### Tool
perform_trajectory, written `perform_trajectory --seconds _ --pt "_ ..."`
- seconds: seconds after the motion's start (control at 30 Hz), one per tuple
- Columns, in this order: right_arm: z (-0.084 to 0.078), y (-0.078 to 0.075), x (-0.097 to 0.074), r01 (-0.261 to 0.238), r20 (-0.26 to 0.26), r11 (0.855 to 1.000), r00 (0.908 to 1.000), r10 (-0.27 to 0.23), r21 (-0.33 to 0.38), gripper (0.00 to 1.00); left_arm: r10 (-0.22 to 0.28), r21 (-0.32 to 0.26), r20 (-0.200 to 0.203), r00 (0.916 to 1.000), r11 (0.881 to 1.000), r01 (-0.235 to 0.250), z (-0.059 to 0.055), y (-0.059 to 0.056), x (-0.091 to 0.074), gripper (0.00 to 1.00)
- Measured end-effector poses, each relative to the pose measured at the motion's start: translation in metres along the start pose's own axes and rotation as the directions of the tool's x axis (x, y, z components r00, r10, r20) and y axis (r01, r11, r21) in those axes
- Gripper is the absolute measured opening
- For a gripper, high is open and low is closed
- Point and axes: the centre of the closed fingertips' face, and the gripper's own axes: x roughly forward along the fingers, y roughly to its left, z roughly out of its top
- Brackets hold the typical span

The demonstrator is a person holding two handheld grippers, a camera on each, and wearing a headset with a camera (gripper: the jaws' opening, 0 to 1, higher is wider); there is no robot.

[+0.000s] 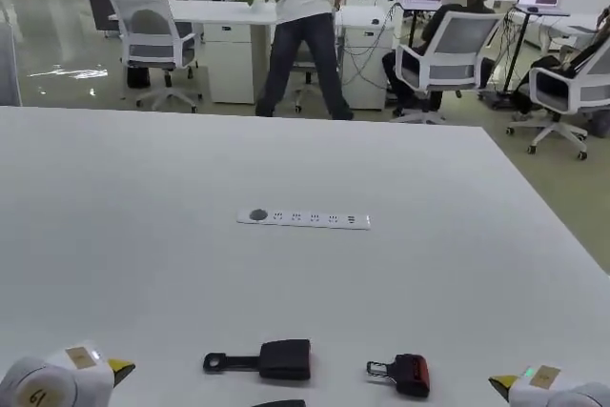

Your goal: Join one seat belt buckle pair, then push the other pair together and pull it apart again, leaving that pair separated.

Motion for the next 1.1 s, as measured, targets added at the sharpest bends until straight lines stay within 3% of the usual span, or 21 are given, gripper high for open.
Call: perform_trajectory --seconds 0.2,1.1 --pt "-0.001 0.0019 0.0001 -0.005 -0.009 1.0 0.9999 0.005 -0.012 0.89 0.0 -0.008 0.011 0.9999 1.0 0.0 0.003 0.0005 0.0 0.99" --pt "0.0078 0.0066 0.0005 -0.03 -0.009 0.999 0.9995 0.029 -0.034 0.84 -0.018 0.025 -0.017 0.9997 1.0 0.018 -0.0032 0.0026 0.0034 0.97"
